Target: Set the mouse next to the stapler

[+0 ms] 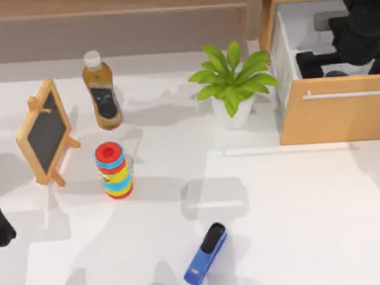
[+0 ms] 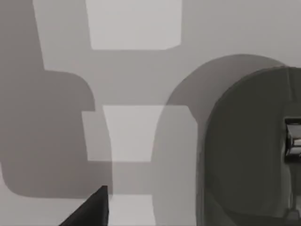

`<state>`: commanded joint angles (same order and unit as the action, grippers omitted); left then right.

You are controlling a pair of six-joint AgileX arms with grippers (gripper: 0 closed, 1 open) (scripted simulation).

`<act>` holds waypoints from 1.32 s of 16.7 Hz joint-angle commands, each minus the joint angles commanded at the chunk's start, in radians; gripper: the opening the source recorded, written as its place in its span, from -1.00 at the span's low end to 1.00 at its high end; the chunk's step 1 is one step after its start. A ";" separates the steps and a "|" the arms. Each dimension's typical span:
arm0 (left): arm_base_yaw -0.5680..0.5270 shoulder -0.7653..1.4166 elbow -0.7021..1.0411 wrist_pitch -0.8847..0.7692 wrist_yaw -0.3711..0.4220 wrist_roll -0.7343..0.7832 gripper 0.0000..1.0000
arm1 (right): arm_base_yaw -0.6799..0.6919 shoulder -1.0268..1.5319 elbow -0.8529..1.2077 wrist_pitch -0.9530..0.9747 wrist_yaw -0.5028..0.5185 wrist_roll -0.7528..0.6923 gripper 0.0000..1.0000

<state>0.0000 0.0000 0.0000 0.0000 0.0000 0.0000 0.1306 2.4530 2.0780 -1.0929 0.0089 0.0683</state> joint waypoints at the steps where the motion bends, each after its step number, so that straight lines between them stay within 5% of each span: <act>1: 0.000 0.000 0.000 0.000 0.000 0.000 1.00 | 0.000 0.000 0.000 0.000 0.000 0.000 0.85; 13: 0.000 0.000 0.000 0.000 0.000 0.000 1.00 | 0.000 0.000 0.000 0.000 0.000 0.000 -0.96; 22: 0.000 0.000 0.000 0.000 0.000 0.000 1.00 | 0.003 -0.001 0.000 0.000 0.000 0.002 -1.00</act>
<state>0.0000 0.0000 0.0000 0.0000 0.0000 0.0000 0.1339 2.4524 2.0780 -1.0931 0.0085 0.0699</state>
